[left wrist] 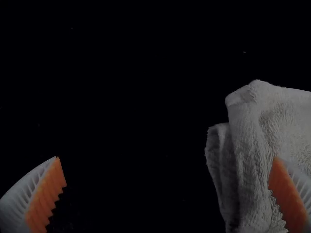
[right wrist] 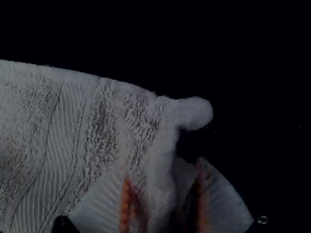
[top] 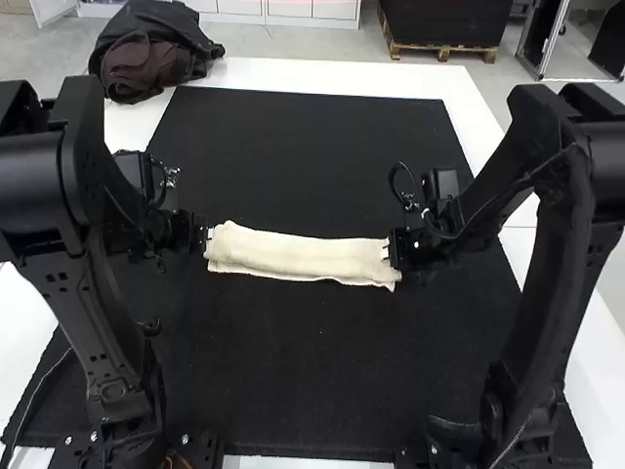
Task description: Fold the towel.
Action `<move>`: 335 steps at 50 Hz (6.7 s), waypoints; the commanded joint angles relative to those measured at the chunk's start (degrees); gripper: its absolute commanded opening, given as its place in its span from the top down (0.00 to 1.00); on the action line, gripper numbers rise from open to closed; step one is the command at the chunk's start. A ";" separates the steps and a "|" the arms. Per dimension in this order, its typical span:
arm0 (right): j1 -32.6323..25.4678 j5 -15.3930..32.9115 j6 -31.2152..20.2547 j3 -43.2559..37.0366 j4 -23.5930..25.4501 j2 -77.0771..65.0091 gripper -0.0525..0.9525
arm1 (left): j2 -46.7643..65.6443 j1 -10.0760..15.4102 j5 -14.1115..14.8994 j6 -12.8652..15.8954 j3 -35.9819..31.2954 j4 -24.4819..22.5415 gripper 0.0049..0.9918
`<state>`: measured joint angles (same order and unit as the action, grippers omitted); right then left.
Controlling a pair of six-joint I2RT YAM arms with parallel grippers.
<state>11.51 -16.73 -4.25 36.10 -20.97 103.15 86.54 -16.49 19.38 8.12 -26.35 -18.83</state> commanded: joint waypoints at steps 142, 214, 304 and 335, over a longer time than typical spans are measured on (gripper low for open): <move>30.94 -6.56 11.11 33.16 3.75 12.33 0.97 | -1.90 -0.21 0.05 -4.52 2.79 -4.29 0.02; 27.78 -8.84 12.95 24.46 -2.14 8.56 0.97 | -1.90 -0.30 0.05 -4.34 4.46 -6.22 0.02; 13.89 -14.65 22.62 24.99 -3.64 -21.85 0.97 | -24.23 5.33 1.72 -11.46 -18.21 13.82 0.02; -1.22 -19.57 32.73 -0.68 -4.96 -78.19 0.97 | -53.32 29.41 -13.31 -17.08 -9.07 11.18 0.02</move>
<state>12.69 -35.14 25.39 37.50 -26.26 33.10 38.24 13.54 10.20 -8.01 -36.51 -6.94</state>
